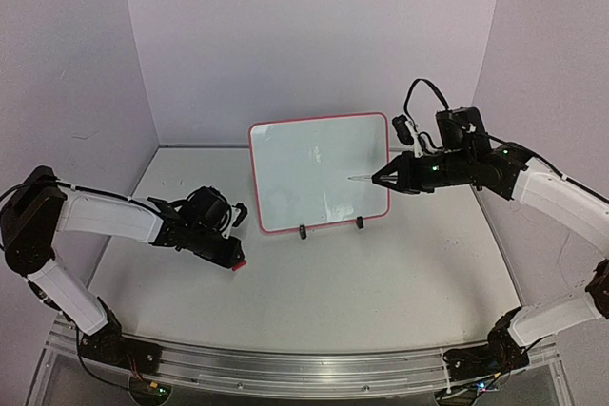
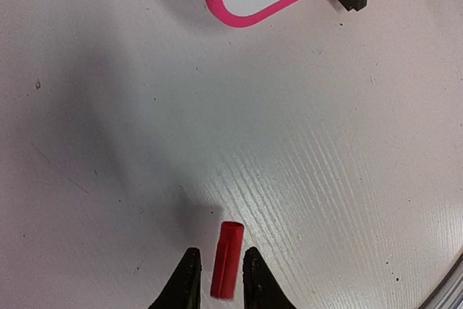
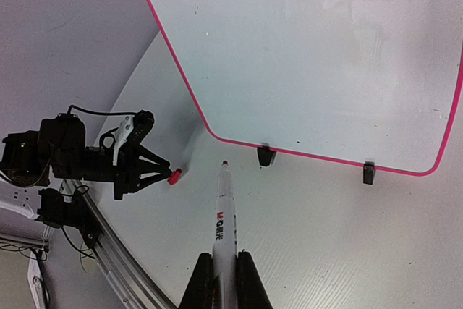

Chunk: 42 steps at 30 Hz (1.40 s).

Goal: Write a sentence on the whiteboard
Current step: Place the pen cap at the center of the board, then hold the whiteboard at the center of the board.

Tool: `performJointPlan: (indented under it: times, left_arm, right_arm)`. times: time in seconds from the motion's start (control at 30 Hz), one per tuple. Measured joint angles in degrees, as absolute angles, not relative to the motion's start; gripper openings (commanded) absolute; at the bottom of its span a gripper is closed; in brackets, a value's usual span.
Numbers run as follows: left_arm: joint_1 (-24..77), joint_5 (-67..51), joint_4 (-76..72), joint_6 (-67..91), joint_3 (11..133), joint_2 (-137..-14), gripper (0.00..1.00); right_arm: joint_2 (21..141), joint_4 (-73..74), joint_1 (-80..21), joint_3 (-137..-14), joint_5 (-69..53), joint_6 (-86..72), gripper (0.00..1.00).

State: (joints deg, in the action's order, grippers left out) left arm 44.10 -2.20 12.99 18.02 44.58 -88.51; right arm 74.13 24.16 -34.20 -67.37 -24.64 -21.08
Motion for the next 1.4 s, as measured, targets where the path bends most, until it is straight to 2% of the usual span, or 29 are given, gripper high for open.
performJointPlan:
  times: [0.2,0.4,0.5,0.77,1.07,1.27,1.4]
  left_arm:
    - [44.12,-1.76,12.95,17.96,45.10,-89.91,0.29]
    - [44.07,-1.85,12.67,18.33,45.10,-89.43,0.61]
    - [43.09,-3.36,12.47,18.46,45.12,-87.00,0.68]
    - [29.93,-18.13,7.88,19.81,50.00,-82.06,0.70]
    - [21.12,-38.65,-6.15,22.94,56.82,-89.19,0.69]
    - [20.75,-45.19,-7.97,20.36,60.45,-95.00,0.68]
    - [20.99,-45.36,-7.62,17.63,62.67,-97.78,0.66]
  right_arm:
    - [74.13,23.53,-34.20,-67.37,-24.27,-21.15,0.00]
    - [74.13,23.51,-34.20,-67.33,-23.49,-21.26,0.00]
    - [74.13,23.29,-34.48,-67.26,-22.76,-21.32,0.00]
    - [74.28,16.71,-41.85,-65.45,-17.06,-23.14,0.00]
    - [85.38,1.76,-45.06,-64.45,-15.94,-27.90,0.00]
    - [91.85,-2.02,-45.32,-67.72,-16.62,-29.95,0.00]
    - [93.43,-3.66,-45.32,-69.73,-16.62,-30.44,0.00]
